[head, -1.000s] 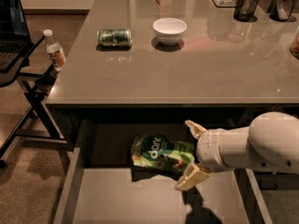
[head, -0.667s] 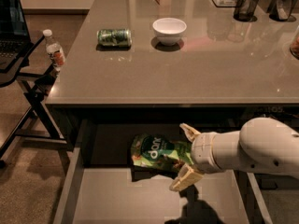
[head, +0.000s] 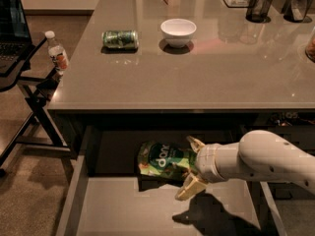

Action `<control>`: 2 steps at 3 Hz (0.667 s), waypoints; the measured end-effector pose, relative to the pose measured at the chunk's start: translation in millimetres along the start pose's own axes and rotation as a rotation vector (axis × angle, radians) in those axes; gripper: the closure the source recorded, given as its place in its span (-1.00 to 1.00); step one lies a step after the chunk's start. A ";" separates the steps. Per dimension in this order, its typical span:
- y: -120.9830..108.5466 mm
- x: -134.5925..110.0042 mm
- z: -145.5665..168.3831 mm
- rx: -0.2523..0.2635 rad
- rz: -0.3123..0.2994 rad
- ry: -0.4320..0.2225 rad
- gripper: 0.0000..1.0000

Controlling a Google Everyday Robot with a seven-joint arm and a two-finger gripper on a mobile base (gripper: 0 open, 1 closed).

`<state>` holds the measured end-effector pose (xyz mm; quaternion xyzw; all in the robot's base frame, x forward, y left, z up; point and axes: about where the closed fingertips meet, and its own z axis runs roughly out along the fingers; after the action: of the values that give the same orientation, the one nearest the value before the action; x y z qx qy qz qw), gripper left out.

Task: Pick green rice chip bag from top drawer and place on counter

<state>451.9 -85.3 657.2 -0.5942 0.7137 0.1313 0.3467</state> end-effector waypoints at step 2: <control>-8.4 8.7 26.2 -0.020 0.018 0.001 -0.63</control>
Offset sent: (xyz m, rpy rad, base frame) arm 0.0146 0.0048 -0.0191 0.0049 0.0211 -0.0032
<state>468.2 -78.3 634.4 -0.5912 0.7179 0.1414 0.3392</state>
